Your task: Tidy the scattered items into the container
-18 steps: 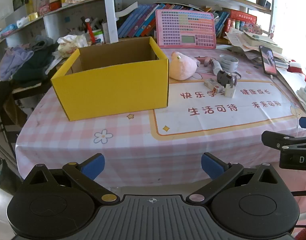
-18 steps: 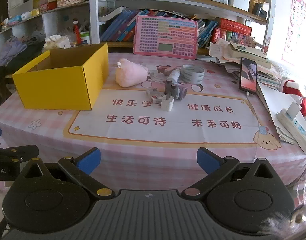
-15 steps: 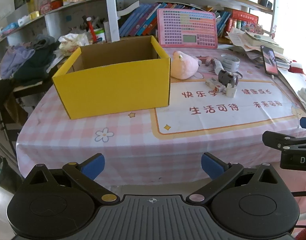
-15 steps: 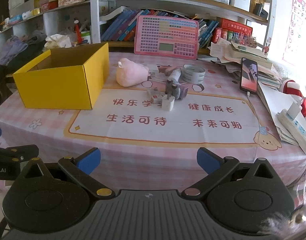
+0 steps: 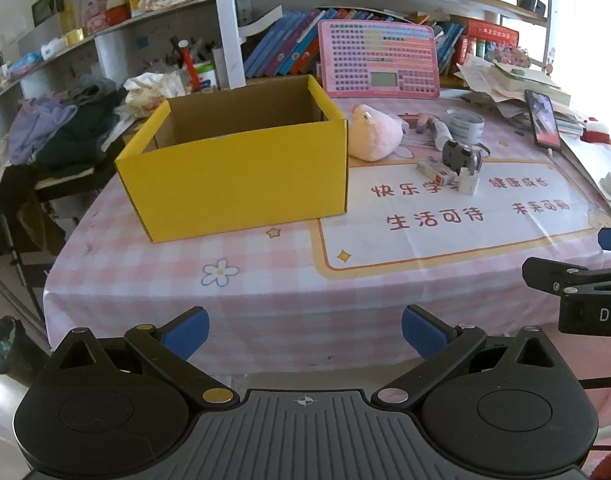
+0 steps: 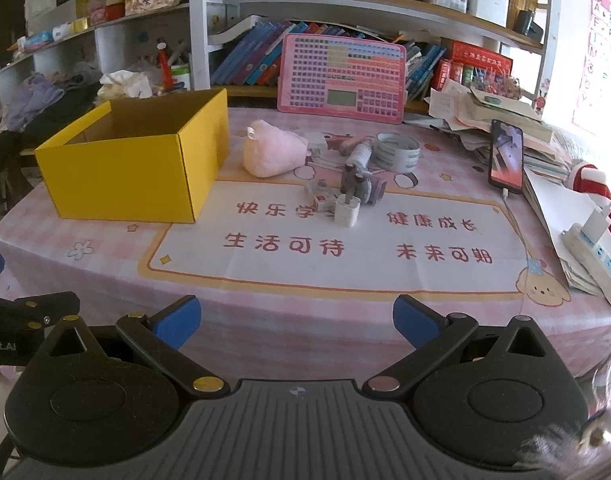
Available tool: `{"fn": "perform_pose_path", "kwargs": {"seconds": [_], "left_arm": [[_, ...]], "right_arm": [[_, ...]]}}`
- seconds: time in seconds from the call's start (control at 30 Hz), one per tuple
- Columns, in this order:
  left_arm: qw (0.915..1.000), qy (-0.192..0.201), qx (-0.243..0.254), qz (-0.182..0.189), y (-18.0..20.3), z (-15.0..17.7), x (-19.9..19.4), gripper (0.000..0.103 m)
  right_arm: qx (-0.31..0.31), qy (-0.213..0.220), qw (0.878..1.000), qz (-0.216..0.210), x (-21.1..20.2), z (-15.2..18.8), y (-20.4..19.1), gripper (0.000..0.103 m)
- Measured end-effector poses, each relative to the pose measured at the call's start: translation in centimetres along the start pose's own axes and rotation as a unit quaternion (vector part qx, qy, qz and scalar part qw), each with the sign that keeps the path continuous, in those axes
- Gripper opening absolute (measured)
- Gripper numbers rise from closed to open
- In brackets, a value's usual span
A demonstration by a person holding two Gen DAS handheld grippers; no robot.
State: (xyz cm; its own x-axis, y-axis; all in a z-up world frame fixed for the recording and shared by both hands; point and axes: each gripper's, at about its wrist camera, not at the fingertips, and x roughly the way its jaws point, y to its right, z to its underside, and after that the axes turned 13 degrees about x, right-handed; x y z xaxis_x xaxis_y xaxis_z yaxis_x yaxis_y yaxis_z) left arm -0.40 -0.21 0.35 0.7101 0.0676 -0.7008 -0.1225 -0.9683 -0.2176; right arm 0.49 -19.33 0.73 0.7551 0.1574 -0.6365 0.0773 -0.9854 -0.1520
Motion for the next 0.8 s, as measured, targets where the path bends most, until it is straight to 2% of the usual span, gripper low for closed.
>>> {"fn": "perform_pose_path", "kwargs": {"seconds": [0.8], "left_arm": [[1.0000, -0.001, 0.001, 0.005, 0.20, -0.42, 0.41, 0.103]], "right_arm": [[0.009, -0.002, 1.000, 0.011, 0.04, -0.04, 0.58, 0.103]]}}
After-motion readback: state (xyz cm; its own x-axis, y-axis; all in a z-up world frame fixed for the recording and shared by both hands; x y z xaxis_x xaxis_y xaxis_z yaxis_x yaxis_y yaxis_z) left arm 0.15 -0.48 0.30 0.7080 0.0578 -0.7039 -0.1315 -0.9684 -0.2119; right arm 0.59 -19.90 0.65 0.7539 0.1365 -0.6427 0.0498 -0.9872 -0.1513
